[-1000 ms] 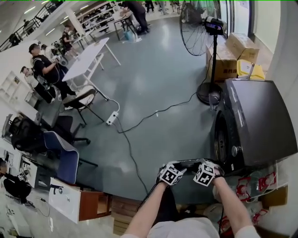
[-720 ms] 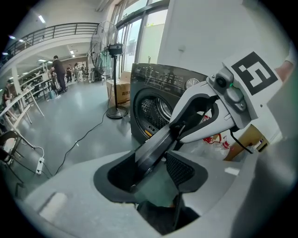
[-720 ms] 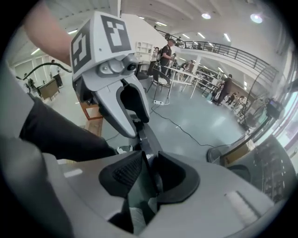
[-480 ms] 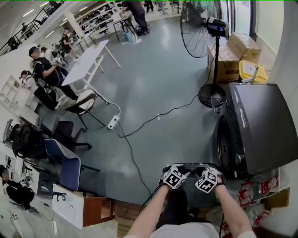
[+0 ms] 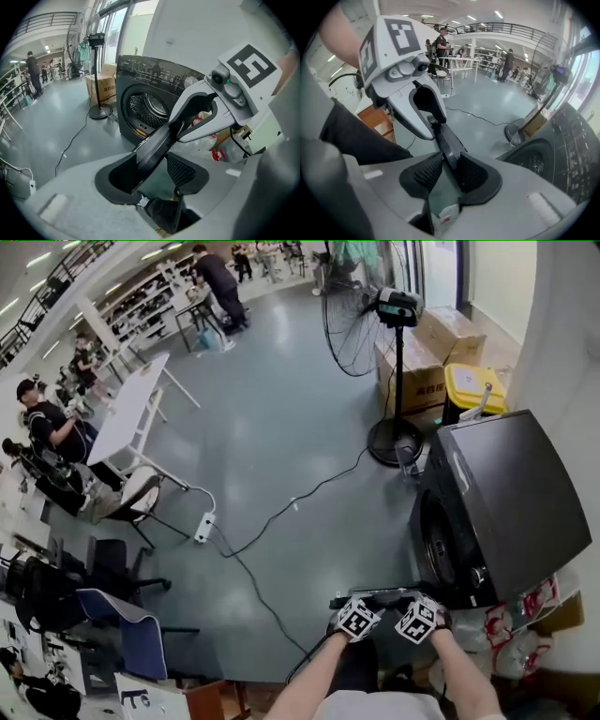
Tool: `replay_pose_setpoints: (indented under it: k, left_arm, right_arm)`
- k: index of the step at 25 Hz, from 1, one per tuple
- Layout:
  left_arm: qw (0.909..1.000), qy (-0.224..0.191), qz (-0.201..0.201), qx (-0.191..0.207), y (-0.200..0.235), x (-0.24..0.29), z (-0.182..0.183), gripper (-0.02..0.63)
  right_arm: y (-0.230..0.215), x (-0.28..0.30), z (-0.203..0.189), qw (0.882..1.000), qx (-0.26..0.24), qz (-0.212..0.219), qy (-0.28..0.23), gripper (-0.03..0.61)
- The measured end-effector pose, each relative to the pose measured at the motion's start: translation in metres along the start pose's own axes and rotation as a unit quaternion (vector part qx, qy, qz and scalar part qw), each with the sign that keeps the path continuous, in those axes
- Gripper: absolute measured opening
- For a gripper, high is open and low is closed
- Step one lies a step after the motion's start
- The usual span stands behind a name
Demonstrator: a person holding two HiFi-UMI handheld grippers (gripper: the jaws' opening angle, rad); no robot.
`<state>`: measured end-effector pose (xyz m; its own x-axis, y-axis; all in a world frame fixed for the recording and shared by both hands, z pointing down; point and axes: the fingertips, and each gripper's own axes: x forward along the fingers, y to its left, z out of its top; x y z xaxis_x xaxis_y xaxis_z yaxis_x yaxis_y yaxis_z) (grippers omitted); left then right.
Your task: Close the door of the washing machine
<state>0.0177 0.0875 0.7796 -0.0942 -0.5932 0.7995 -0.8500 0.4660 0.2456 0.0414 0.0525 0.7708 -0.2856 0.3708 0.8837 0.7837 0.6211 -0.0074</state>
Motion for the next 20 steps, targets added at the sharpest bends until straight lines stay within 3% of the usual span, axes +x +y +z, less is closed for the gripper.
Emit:
replay_pose_setpoints:
  k: [4, 8, 20]
  left_arm:
    - [0.9995, 0.018, -0.023, 0.011, -0.007, 0.001, -0.005, 0.198]
    - [0.9981, 0.028, -0.05, 0.023, -0.003, 0.002, -0.002, 0.184]
    - [0.9944, 0.031, -0.089, 0.047, 0.007, 0.009, 0.006, 0.192]
  right_arm:
    - [0.004, -0.003, -0.001, 0.998, 0.059, -0.013, 0.026, 0.124]
    - [-0.009, -0.004, -0.005, 0.995, 0.071, -0.034, 0.06, 0.127]
    - [-0.013, 0.002, 0.004, 0.989, 0.115, -0.056, 0.073, 0.132]
